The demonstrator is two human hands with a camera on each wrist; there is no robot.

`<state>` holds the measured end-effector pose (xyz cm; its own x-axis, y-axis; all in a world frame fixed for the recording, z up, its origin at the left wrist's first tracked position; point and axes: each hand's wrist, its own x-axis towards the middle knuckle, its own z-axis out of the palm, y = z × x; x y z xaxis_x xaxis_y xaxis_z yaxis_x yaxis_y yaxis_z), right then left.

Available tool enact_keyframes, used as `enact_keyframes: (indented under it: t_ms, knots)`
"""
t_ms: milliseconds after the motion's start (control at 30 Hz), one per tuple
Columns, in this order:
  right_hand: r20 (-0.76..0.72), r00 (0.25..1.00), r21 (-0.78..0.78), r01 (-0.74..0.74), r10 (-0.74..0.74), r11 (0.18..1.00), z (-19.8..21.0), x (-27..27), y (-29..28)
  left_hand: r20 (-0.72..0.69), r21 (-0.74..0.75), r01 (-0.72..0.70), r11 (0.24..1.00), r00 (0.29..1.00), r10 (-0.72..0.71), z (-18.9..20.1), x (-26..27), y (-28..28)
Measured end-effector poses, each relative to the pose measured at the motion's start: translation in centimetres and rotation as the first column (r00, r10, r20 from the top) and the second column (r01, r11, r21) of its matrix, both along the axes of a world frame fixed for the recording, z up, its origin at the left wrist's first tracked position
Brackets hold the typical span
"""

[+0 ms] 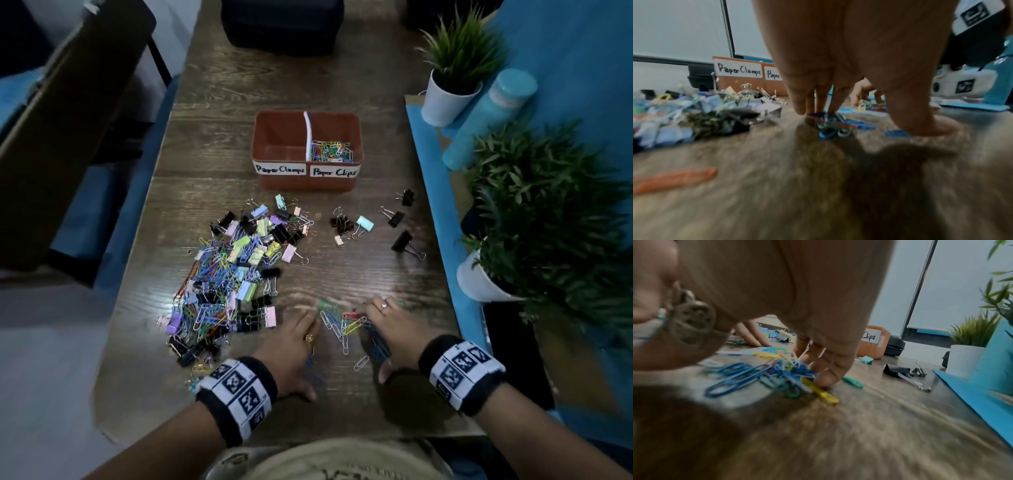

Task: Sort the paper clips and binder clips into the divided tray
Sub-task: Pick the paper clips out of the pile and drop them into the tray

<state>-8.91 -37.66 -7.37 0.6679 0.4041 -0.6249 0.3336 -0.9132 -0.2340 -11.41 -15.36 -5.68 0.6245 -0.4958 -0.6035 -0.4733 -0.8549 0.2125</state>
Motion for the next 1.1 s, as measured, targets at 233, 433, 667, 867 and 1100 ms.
enact_keyframes:
  t_ms: [233, 433, 667, 867, 1100]
  knots:
    - [0.009, 0.939, 0.181, 0.336, -0.343, 0.924, -0.9, -2.8, 0.9, -0.016, -0.113, -0.311, 0.944, 0.950, 0.311, -2.9, -0.7, -0.5]
    - [0.088, 0.886, 0.184, 0.435, -0.456, 0.881, -1.9, -3.6, 2.5, -0.030, -0.131, -0.479, 0.868, 0.877, 0.479, -4.5, -1.7, -1.4]
    - [0.194, 0.890, 0.047, 0.411, -0.412, 0.911, -1.7, -2.9, 4.2, 0.047, -0.060, -0.453, 0.889, 0.889, 0.456, -3.3, -0.7, -2.4]
    - [0.177, 0.903, -0.015, 0.401, -0.393, 0.916, -0.5, -0.8, 3.5, -0.054, -0.105, -0.541, 0.835, 0.841, 0.538, -1.5, 3.5, -2.7]
    - [0.058, 0.645, 0.346, 0.703, -0.762, 0.622, 3.5, 4.3, 1.0, -0.090, -0.469, -0.640, 0.609, 0.721, 0.687, 6.5, 13.8, -3.9]
